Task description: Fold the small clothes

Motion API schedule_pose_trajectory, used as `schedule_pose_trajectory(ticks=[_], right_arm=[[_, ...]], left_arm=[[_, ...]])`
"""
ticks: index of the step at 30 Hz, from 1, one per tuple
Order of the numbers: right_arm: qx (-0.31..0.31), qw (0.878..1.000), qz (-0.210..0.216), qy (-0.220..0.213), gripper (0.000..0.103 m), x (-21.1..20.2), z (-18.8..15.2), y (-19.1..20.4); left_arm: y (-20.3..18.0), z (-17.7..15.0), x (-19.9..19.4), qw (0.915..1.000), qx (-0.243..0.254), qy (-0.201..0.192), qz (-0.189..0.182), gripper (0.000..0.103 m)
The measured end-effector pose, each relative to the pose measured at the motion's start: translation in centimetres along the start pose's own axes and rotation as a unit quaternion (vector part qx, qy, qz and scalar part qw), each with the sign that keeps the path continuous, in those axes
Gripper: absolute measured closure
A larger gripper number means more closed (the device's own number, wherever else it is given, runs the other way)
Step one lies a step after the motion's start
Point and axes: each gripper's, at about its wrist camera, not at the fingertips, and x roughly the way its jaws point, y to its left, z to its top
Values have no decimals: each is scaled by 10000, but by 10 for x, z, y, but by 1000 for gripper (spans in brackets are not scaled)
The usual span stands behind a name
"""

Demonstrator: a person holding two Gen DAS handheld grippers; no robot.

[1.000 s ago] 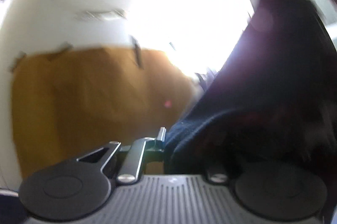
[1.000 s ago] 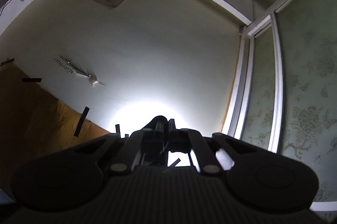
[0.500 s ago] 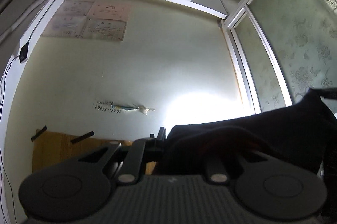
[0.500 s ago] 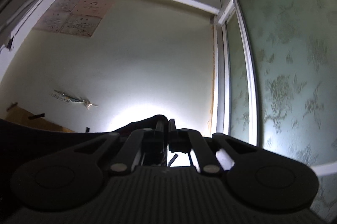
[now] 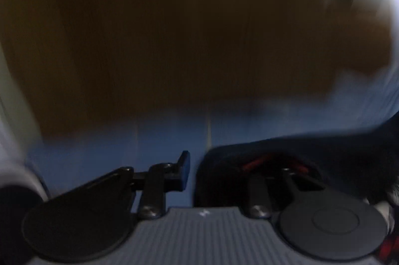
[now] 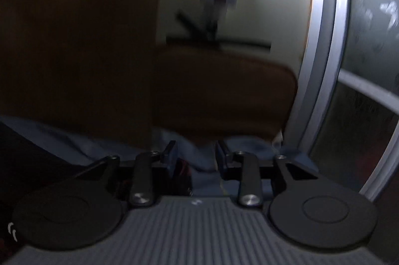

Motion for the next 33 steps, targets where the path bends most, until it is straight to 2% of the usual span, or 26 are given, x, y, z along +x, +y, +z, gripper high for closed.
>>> schedule_pose_trajectory(ticks=[1, 2, 5, 8, 12, 14, 16, 17, 19, 21, 23, 24, 25, 26, 27, 28, 29, 31, 33], right_arm=[[98, 9995, 131, 279, 72, 16, -13, 2], [321, 9976, 475, 389, 72, 19, -25, -1], [585, 9875, 1336, 604, 69, 12, -40, 0], [703, 9642, 2334, 1047, 69, 11, -40, 14], [589, 9375, 3039, 1592, 69, 24, -46, 49], [711, 9232, 3310, 1817, 69, 34, -53, 58], [813, 9152, 3418, 1974, 63, 45, -55, 66], [816, 9152, 3393, 2016, 62, 52, -56, 71], [871, 9125, 3458, 2003, 62, 61, -54, 78], [845, 9080, 3578, 2009, 70, 73, -45, 89], [786, 9103, 3673, 1741, 72, 85, -27, 102], [890, 9134, 3689, 1470, 72, 96, -16, 106], [1005, 9215, 3581, 1116, 71, 106, -4, 110], [1077, 9364, 3254, 758, 64, 115, 8, 113], [1171, 9514, 2786, 595, 55, 127, 18, 115], [1340, 9584, 2439, 636, 55, 138, 24, 115], [1563, 9564, 2345, 763, 55, 146, 27, 112], [1961, 9423, 2569, 876, 55, 142, 25, 102], [1819, 9460, 2575, 754, 55, 119, 21, 90]], left_arm=[[6, -11, 20, 9991, -262, 240, -240, 91], [11, -18, 24, 9984, -362, 120, -416, 86], [19, -25, 20, 9989, -164, -305, -303, 80], [20, -11, 2, 9955, -128, -467, -815, 80], [12, -12, -25, 9890, 103, -745, -1270, 73], [11, -13, -31, 9856, 212, -913, -1408, 62], [13, -14, -39, 9853, 212, -1007, -1365, 61], [14, -14, -41, 9849, 146, -959, -1433, 63], [17, -6, -44, 9787, -39, -616, -1956, 64], [15, -1, -39, 9673, -109, -266, -2519, 67], [0, 2, -25, 9588, -102, -36, -2840, 69], [-7, 5, -20, 9571, -118, 36, -2894, 69], [-17, 9, -10, 9565, -125, 94, -2913, 69], [-25, 13, -1, 9572, -115, 117, -2891, 68], [-33, 18, 9, 9598, -112, 149, -2799, 68], [-39, 23, 19, 9636, -113, 174, -2666, 68], [-44, 27, 29, 9669, -113, 167, -2542, 68], [-46, 38, 47, 9732, -139, 40, -2296, 68], [-41, 50, 66, 9804, -234, -169, -1947, 68]])
